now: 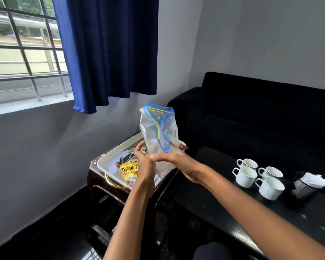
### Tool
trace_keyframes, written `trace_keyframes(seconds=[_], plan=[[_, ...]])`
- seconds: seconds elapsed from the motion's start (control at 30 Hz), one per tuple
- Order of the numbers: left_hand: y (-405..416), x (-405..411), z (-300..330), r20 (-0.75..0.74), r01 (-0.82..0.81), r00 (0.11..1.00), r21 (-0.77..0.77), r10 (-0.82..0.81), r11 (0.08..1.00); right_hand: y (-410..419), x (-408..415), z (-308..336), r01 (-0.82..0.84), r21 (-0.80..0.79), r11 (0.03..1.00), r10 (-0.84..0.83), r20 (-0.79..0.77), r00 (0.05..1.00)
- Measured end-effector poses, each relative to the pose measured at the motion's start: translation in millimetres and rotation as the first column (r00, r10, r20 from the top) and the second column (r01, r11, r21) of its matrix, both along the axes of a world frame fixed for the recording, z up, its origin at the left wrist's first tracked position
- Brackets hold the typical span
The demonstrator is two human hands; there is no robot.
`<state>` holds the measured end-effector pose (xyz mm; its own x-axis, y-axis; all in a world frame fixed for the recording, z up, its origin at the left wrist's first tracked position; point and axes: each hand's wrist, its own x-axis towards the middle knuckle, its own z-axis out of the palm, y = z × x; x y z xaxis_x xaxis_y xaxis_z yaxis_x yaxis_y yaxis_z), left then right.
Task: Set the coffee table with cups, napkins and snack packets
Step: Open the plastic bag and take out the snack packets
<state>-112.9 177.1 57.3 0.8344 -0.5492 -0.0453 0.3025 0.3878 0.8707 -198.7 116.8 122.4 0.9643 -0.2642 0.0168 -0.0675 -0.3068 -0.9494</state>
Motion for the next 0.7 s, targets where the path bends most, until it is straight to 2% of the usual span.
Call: trace_keyframes(seconds=[0.1, 0.17, 0.4, 0.53, 0.63, 0.7], plan=[[3, 2, 2, 0.023, 0.064, 0.998, -0.061, -0.063, 0.996, -3, -3, 1, -0.037, -0.006, 0.999, 0.037, 0.021, 0.999], [5, 1, 4, 0.059, 0.116, 0.992, -0.1, -0.111, 0.988, -5, -5, 1, -0.035, -0.065, 0.997, 0.036, 0.009, 0.999], [16, 7, 12, 0.081, 0.282, 0.959, -0.172, -0.271, 0.944, -7, -3, -3, 0.141, -0.309, 0.941, -0.113, 0.106, 0.988], [21, 11, 15, -0.013, 0.249, 0.968, -0.103, -0.252, 0.963, -11, -8, -6, 0.303, -0.44, 0.845, -0.228, 0.216, 0.949], [21, 13, 20, -0.148, 0.096, 0.983, -0.081, -0.107, 0.992, -21, -20, -9, 0.359, -0.538, 0.763, -0.287, 0.216, 0.933], [21, 13, 23, -0.185, 0.01, 0.983, -0.058, -0.021, 0.998, -28, -32, -11, 0.355, -0.578, 0.735, -0.307, 0.183, 0.934]])
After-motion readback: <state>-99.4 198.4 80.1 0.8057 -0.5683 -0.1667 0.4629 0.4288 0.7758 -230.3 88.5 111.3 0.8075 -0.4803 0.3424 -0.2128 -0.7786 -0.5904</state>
